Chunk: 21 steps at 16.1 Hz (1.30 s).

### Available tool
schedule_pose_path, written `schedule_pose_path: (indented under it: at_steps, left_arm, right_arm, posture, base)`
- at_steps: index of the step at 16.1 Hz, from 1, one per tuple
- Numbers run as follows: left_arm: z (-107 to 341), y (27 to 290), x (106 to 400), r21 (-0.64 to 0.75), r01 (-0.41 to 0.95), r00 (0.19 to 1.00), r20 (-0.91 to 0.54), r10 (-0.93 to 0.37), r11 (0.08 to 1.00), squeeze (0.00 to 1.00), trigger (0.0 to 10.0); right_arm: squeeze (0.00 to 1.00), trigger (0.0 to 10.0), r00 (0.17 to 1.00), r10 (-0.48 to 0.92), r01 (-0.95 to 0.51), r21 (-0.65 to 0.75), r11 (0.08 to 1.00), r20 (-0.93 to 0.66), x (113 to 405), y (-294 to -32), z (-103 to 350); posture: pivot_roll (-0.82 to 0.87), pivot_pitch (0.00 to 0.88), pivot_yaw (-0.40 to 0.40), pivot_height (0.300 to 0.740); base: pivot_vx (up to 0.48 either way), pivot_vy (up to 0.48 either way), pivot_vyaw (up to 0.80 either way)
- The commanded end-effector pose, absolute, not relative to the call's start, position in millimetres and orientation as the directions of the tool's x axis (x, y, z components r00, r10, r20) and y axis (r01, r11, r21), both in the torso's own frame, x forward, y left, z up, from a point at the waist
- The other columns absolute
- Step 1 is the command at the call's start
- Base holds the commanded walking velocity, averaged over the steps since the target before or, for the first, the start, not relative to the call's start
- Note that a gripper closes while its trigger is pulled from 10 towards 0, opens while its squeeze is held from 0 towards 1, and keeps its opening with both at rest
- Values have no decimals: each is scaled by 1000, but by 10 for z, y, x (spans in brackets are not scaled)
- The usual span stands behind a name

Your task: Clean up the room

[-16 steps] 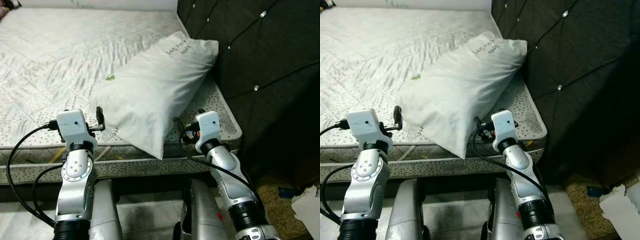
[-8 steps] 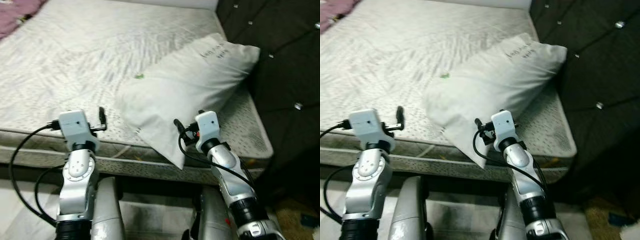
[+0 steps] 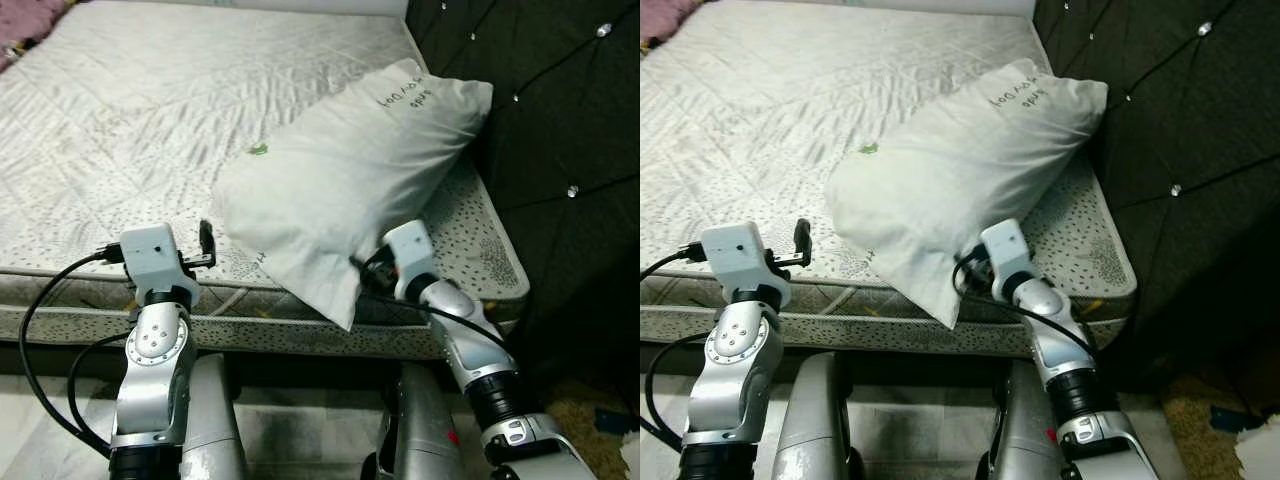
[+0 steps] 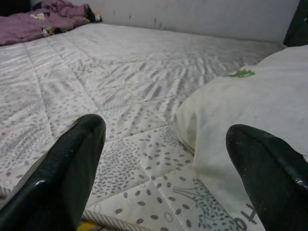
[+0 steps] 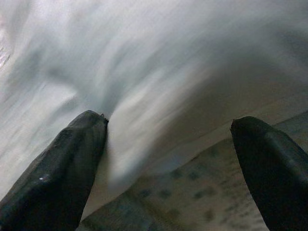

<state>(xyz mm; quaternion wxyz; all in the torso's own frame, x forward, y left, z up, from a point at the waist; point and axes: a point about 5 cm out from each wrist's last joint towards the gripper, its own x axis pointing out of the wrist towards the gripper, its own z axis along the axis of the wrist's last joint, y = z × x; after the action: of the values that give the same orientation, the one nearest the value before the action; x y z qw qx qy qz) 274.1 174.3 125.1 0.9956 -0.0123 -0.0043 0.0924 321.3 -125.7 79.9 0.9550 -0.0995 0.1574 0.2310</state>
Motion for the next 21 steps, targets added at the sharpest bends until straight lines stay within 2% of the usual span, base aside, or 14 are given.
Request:
schedule_pose_path:
  at_steps: [1, 4, 9, 11, 12, 15, 21]
  left_arm:
    - [1284, 1745, 2740, -20, -181, 983, 9, 181, 983, 0, 10000]
    - [1291, 1739, 2757, -26, -171, 985, 5, 171, 985, 0, 10000]
    - [1317, 1717, 2794, -35, -153, 988, 5, 154, 988, 0, 10000]
    - [1328, 1739, 2794, -32, -156, 988, 7, 156, 987, 0, 10000]
    - [1337, 1753, 2795, -32, -162, 987, 9, 162, 986, 0, 10000]
    - [1353, 1770, 2793, -34, -171, 985, 14, 171, 985, 0, 10000]
    - [1347, 1768, 2794, -39, -175, 984, 11, 175, 984, 0, 10000]
  right_arm:
    - [0, 10000, 803, 437, -505, -73, 860, -405, 3181, -1241, 718]
    - [0, 10000, 763, 477, -536, -15, 844, -436, 3145, -1159, 701]
    - [0, 10000, 845, 397, -388, 99, 916, -359, 3374, -906, 898]
    - [0, 0, 879, 343, -305, 163, 938, -330, 3487, -821, 1001]
    - [0, 0, 907, 303, -244, 223, 944, -293, 3575, -768, 1116]
    - [0, 0, 932, 261, -189, 274, 943, -253, 3685, -717, 1256]
    - [0, 0, 958, 144, -65, 300, 952, -249, 3767, -917, 1264]
  posture:
    - [84, 54, -42, 509]
    - [81, 50, -38, 509]
    - [89, 48, -26, 509]
    - [93, 45, -27, 509]
    - [103, 43, -30, 509]
    - [111, 43, -33, 509]
    - [102, 43, -34, 509]
  base:
    - [0, 0, 0]
    - [0, 0, 0]
    - [0, 0, 0]
    - [0, 0, 0]
    - [0, 0, 0]
    - [0, 0, 0]
    - [0, 0, 0]
